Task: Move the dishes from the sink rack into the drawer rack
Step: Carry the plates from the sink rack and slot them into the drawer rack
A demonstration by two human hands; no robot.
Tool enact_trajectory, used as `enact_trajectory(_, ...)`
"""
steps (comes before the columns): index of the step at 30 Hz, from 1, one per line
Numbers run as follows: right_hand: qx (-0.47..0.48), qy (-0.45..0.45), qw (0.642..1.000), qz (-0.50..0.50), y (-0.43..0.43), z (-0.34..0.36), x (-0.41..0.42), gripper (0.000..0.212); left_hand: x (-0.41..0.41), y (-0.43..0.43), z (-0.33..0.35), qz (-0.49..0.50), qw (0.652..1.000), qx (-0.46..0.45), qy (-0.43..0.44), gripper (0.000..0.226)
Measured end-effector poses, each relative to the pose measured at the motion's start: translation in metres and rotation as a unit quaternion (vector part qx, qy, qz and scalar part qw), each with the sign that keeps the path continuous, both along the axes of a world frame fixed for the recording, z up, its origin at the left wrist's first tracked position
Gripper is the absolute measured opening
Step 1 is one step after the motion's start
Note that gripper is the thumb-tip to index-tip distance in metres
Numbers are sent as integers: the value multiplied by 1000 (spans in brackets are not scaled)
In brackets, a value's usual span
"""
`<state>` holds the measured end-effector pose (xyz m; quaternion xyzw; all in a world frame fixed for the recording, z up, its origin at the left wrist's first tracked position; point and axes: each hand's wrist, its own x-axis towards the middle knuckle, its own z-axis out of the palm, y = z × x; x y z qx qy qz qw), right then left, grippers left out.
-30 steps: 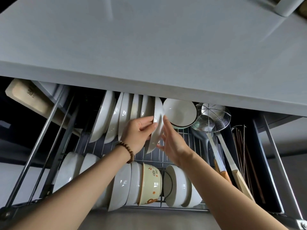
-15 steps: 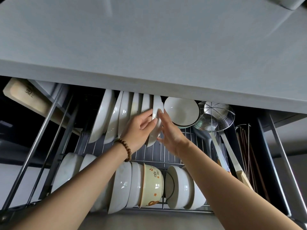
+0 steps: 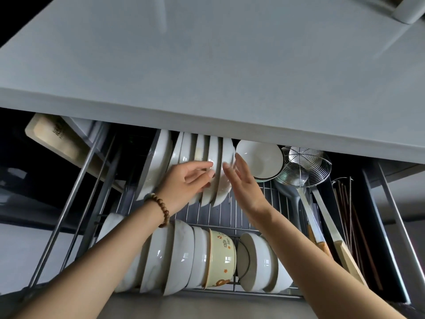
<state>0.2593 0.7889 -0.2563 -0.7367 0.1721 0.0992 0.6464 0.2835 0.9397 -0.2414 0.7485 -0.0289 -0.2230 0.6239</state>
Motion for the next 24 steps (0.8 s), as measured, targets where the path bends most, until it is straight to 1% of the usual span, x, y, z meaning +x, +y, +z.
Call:
enact_trajectory(3, -45, -65, 997, 9, 10, 11, -8, 57, -1, 18, 7, 45, 998, -4, -48, 15)
enact_trajectory(5, -65, -105, 992, 29, 20, 18, -10, 52, 1, 35, 8, 113, 987, 33, -104, 12)
enact_trajectory(7, -89, -132, 985, 66, 36, 23, -11, 48, 3, 56, 6, 181, 968, 87, -150, 15)
enact_trajectory(9, -130, -162, 972, 113, 53, 21, -10, 46, 5, 78, -2, 207, 961, 123, -139, 24)
enact_trajectory(11, -174, -180, 957, 147, 68, 14, -6, 45, 7, 94, -14, 164, 974, 138, -79, 32)
enact_trajectory(12, -193, -183, 951, 157, 74, 9, -4, 45, 7, 99, -20, 126, 982, 129, -54, 31)
enact_trajectory(13, -211, -182, 946, 163, 78, 5, -1, 47, 8, 101, -27, 87, 988, 119, -46, 23)
enact_trajectory(14, -230, -179, 942, 166, 82, 1, 2, 50, 9, 102, -33, 55, 990, 117, -48, 14)
enact_trajectory(15, -248, -178, 937, 169, 84, -3, 4, 52, 11, 101, -37, 31, 990, 125, -64, 15)
enact_trajectory(16, -263, -180, 932, 173, 86, -5, 5, 54, 13, 101, -40, 16, 988, 131, -80, 21)
enact_trajectory(18, -280, -184, 924, 185, 87, -10, 5, 57, 17, 98, -44, 12, 984, 147, -104, 27)
enact_trajectory(22, -285, -176, 918, 210, 86, -14, 3, 54, 20, 96, -49, 36, 967, 201, -152, 48)
enact_trajectory(24, -278, -173, 921, 211, 85, -13, 3, 53, 22, 98, -49, 51, 970, 179, -155, 50)
